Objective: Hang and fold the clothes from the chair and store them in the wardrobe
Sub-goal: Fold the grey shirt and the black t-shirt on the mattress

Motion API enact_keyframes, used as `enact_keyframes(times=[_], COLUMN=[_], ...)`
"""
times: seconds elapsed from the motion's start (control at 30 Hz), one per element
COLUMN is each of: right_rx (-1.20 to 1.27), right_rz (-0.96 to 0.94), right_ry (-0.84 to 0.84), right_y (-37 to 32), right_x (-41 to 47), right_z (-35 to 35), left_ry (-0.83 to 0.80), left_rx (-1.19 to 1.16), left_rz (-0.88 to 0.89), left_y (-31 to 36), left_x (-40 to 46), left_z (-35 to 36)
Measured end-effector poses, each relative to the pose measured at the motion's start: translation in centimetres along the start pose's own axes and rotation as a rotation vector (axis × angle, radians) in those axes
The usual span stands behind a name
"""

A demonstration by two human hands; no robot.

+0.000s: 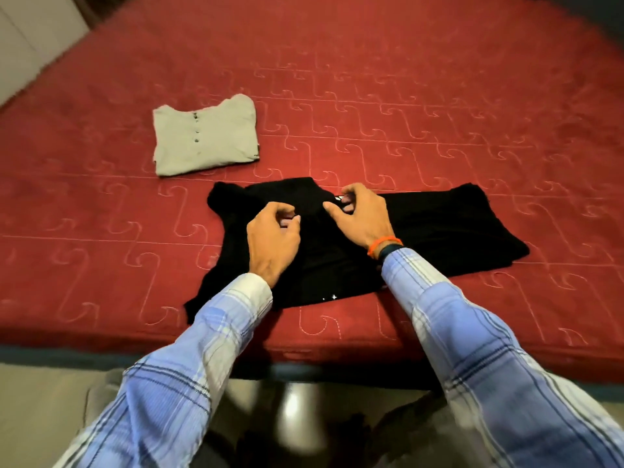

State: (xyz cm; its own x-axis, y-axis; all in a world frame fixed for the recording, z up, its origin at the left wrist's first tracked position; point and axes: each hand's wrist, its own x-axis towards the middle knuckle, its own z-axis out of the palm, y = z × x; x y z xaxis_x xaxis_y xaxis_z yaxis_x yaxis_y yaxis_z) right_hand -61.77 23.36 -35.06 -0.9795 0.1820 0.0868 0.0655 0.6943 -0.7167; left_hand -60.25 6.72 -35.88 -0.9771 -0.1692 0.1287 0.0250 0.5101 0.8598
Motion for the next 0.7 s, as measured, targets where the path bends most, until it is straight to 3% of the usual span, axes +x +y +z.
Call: enact_keyframes(times=[0.1, 0.27, 0.4, 0.57, 0.63, 0.7], right_rx=[0.069, 0.107, 0.227, 0.441, 0.592, 0.665], right_rz=[0.167, 0.432, 0.335, 0.218, 0.303, 0.274], right_ry=[-0.130, -0.163, -0.117, -0.307, -0.400, -0.399], right_y=[-2.1, -3.0, -3.6, -3.9, -3.9, -4.0], right_x=[0.9, 2.7, 3.1, 2.1, 1.4, 0.8], right_z=[2.2, 3.8, 3.9, 3.7, 3.9, 4.1], left_ry=[-0.025, -0.157, -0.181, -0.161, -0.172, -0.192], left_rx=[0.009, -0.160, -0.423, -0.892, -0.962, -0.969], left_rz=[-0.156, -0.442, -0.575, -0.780, -0.824, -0.830], left_y=[-1.0, -3.8, -3.9, -3.5, -3.8, -4.0], left_x=[1.0, 3.0, 3.9, 4.6, 4.9, 5.0], left_z=[-2.0, -2.9, -3.2, -4.1, -4.4, -4.6])
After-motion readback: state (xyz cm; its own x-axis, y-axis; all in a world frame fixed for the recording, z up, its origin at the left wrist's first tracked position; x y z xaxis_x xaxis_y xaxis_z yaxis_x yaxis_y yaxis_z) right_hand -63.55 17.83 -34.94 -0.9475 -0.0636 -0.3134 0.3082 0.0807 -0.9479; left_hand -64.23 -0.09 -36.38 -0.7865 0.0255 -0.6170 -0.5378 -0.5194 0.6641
